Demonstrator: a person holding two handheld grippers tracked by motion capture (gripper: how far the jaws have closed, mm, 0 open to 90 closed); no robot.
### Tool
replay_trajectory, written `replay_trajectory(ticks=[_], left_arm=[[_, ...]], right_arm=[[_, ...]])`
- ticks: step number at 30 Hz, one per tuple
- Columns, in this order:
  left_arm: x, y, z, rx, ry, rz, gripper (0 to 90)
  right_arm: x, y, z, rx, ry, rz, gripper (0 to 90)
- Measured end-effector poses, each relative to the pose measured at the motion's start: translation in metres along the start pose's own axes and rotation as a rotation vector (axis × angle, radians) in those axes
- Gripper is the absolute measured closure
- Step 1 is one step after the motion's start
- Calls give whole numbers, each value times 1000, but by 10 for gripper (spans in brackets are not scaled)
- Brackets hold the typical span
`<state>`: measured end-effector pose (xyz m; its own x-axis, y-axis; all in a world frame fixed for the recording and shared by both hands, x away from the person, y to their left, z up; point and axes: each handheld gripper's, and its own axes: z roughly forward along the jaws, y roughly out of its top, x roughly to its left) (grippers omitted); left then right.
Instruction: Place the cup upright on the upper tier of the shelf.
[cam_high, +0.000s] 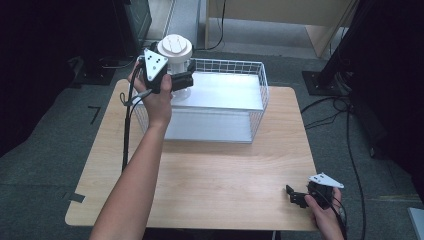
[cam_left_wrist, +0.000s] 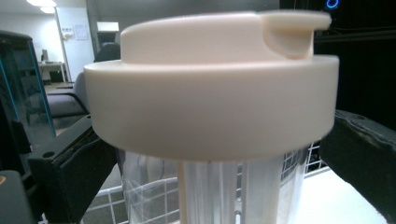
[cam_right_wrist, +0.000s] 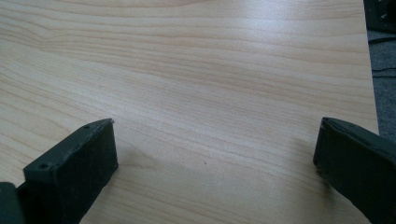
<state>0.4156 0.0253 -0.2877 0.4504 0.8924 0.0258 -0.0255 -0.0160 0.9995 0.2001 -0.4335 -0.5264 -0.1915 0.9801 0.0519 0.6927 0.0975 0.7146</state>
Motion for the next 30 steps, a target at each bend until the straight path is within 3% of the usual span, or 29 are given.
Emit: replay_trajectory(ticks=[14,24,30], left_arm=[[0,-9,-11,7,-20,10,0],[1,-28,-33,1,-29,30,0],[-3,-42,-51,-20,-56,37,0]], right_arm=[[1,0,0,1,-2,-7,0],[1,0,1,3,-6,-13,0],[2,0,1,6,-12,-18,0]])
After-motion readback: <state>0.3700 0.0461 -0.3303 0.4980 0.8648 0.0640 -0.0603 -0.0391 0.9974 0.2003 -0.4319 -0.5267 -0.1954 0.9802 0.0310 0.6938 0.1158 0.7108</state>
